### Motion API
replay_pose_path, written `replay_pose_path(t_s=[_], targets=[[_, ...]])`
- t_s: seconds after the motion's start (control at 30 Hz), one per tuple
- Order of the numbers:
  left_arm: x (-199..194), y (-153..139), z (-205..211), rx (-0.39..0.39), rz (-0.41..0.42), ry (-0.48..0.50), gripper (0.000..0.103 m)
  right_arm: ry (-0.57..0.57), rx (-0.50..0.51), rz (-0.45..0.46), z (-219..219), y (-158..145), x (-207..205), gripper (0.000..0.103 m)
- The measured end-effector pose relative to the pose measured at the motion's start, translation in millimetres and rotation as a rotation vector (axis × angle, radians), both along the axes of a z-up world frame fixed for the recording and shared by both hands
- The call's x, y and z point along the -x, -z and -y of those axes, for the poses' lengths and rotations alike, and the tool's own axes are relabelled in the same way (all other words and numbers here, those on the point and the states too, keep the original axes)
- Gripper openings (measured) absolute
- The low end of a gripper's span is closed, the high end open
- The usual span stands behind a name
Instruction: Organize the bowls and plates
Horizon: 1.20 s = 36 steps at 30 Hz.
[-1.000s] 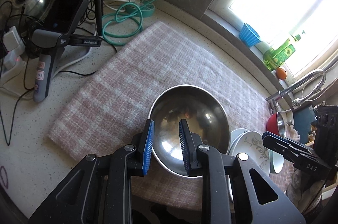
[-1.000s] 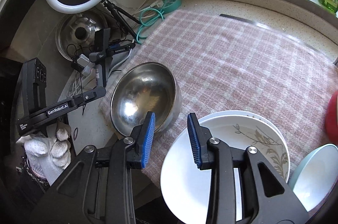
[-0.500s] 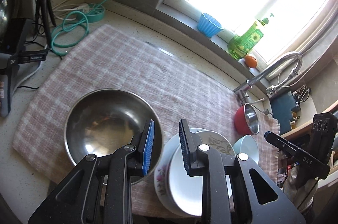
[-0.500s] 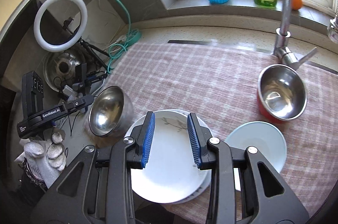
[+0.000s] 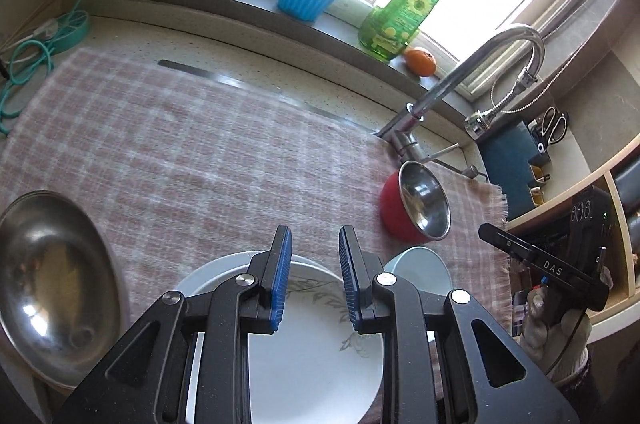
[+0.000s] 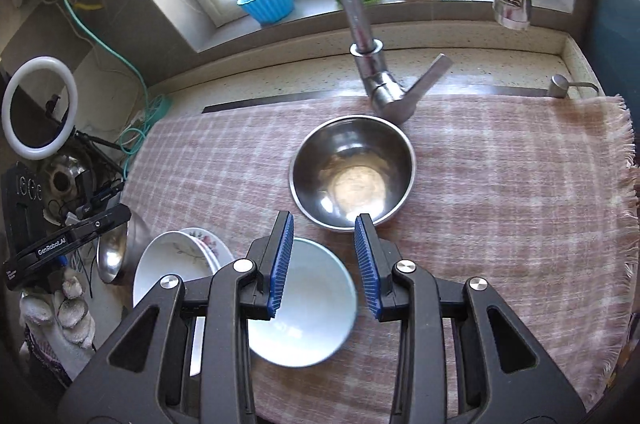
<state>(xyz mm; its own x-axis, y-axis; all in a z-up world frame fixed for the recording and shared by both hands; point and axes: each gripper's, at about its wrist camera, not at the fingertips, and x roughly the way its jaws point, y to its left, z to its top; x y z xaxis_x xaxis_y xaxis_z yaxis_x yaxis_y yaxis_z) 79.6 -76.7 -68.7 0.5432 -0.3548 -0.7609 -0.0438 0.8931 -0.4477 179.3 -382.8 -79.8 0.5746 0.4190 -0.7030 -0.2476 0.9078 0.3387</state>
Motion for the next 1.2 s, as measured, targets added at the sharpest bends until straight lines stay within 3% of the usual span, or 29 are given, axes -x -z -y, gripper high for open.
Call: replay_pose_path(t_s=[0.27,0.43,0.83,1.2], targets=[[-49,19,58,0.034,-0.060,0.095,0.022,0.052,-0.060,-0.067,36,21,-36,0.033],[-72,27,84,-0.005,-0.082,0.125,0.022,0.043,-0.074,-0.104,39,31,-52,0.033],[-102,49,99,0.041,-0.168,0.120,0.022,0.036,-0.161,-0.181,42,52,-74,0.033],[-112,60,112,0.026,-0.185,0.156,0.022,0.014,-0.167,-0.205,34,58,-82,0.014]])
